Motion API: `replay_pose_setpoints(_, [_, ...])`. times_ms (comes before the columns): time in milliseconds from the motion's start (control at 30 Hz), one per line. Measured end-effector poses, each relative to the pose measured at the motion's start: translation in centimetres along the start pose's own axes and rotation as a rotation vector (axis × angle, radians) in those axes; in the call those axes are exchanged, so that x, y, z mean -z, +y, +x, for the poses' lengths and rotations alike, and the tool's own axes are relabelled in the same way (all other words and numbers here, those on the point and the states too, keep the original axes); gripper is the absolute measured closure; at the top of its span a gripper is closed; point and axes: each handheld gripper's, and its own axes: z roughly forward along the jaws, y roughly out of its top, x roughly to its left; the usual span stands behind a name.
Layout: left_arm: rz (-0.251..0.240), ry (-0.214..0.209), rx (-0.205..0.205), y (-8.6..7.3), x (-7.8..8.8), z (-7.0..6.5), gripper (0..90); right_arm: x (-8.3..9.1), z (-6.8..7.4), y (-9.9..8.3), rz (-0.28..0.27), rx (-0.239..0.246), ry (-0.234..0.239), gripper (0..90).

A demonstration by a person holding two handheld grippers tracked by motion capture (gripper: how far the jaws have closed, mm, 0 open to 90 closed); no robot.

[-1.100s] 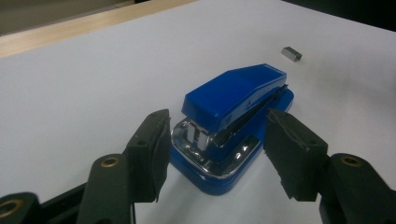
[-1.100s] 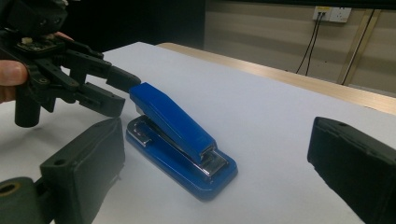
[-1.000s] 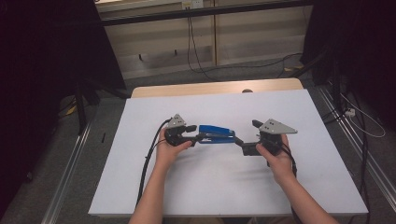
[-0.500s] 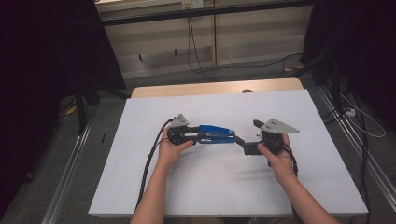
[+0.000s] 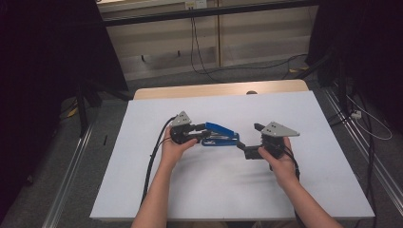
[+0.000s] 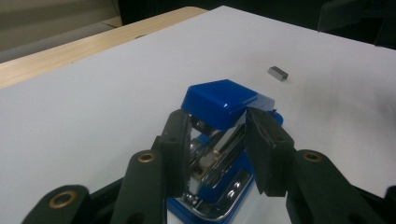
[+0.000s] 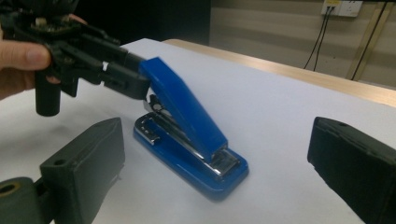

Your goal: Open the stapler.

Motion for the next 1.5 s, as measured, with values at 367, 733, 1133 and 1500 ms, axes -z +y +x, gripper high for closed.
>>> replay_pose_setpoints(367, [0.003,0.010,-0.010,1.6,-0.2,-0.6,61.6,-2.2,2.2,0.0,0.034,-0.051,0.055,36.3])
replay_pose_setpoints(733, [0.009,0.005,-0.009,1.6,-0.1,-0.6,61.6,-6.7,4.4,-0.2,0.125,-0.104,0.083,90.0])
replay_pose_setpoints(1133, [0.000,0.006,0.000,1.7,-0.1,-0.8,61.9,-9.3,4.3,0.0,0.144,-0.118,0.014,90.0])
replay_pose_setpoints(1500, [-0.004,0.004,-0.002,1.8,0.0,-0.9,62.2,-10.4,4.4,0.1,0.129,-0.130,0.001,90.0])
